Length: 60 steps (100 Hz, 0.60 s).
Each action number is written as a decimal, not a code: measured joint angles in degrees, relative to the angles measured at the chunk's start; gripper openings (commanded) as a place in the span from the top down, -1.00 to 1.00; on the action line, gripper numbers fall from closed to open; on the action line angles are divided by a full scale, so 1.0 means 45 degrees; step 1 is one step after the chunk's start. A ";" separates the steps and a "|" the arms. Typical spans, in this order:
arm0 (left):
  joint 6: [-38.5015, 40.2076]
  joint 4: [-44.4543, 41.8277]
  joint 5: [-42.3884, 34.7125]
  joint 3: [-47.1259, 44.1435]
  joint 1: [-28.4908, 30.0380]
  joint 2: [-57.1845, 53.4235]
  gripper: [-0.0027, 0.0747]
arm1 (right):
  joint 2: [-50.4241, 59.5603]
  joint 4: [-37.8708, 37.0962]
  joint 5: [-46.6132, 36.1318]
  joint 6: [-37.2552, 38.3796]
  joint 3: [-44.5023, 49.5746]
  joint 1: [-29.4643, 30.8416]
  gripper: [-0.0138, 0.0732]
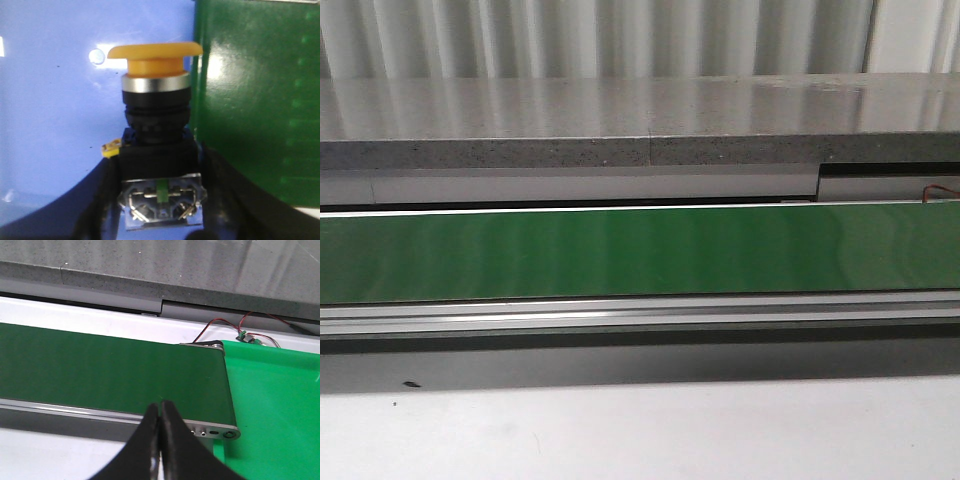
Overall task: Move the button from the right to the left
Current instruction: 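Lift the button with the left gripper and carry it over the blue tray, then lower the button into the blue tray and open the left gripper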
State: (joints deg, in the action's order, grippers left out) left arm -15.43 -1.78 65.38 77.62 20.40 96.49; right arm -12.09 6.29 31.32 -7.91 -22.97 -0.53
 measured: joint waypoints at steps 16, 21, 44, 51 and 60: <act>-0.0624 -0.0051 -0.0096 0.0000 0.0529 0.0779 0.77 | 0.0000 0.0000 0.0000 0.0000 0.0000 0.0000 0.79; -0.0746 -0.0050 -0.0288 0.0000 0.0565 0.1163 0.77 | 0.0000 0.0000 0.0000 0.0000 0.0000 0.0000 0.79; -0.1618 -0.0093 -0.1000 0.0000 0.0613 0.2811 0.77 | 0.0000 0.0000 0.0000 0.0000 0.0000 0.0000 0.79; -0.1652 -0.0093 -0.1168 0.0000 0.0613 0.3203 0.77 | 0.0000 0.0000 0.0000 0.0000 0.0000 0.0000 0.79; -0.1700 -0.0071 -0.1328 0.0000 0.0613 0.3573 0.76 | 0.0000 0.0000 0.0000 0.0000 0.0000 0.0000 0.79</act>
State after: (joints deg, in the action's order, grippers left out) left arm -23.08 -2.10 59.41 77.62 23.16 112.57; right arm -12.09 6.29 31.32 -7.91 -22.97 -0.53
